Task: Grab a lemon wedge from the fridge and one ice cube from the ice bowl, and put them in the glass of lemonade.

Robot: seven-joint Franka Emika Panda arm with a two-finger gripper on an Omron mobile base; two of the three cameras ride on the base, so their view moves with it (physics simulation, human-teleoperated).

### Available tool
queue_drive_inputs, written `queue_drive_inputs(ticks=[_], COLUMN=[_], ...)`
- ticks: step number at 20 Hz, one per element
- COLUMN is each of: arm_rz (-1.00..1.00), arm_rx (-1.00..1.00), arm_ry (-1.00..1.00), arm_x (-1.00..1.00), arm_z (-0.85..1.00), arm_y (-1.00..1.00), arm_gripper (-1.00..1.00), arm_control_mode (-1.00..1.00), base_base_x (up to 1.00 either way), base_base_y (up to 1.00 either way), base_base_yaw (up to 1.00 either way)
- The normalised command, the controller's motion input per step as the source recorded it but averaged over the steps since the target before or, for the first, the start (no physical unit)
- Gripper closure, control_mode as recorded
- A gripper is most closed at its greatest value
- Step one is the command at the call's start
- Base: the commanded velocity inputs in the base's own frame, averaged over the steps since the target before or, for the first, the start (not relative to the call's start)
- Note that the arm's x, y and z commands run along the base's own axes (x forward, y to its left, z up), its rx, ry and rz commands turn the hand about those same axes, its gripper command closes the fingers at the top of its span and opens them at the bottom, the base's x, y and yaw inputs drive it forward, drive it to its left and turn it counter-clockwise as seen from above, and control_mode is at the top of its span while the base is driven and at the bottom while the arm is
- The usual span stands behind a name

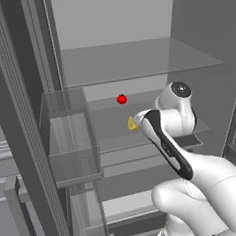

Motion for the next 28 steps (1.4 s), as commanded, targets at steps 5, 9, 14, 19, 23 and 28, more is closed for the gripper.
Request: queue_drive_inputs(ticks=[5,9,14,19,23,28], arm_rz=[0.00,-0.01,-0.02,-0.01,-0.02,-0.04], arm_rx=[0.00,0.00,0.00,0.00,0.00,0.00], arm_ry=[0.06,0.06,0.01,0.00,0.00,0.00], arm_x=[0.57,0.61,0.61,0.39,-0.07,-0.26], arm_z=[0.03,-0.04,-0.16,-0.28,-0.08,-0.01], arm_y=[0.11,0.11,0.14,0.13,0.00,-0.06], arm_gripper=[-1.00,-1.00,-1.00,-1.00,-1.00,-1.00], arm_control_mode=[-1.00,-1.00,-1.00,-1.00,-1.00,-1.00], base_base_x=[0.00,0.00,0.00,0.00,0.00,0.00], base_base_y=[0.00,0.00,0.00,0.00,0.00,0.00], base_base_yaw=[0.00,0.00,0.00,0.00,0.00,0.00])
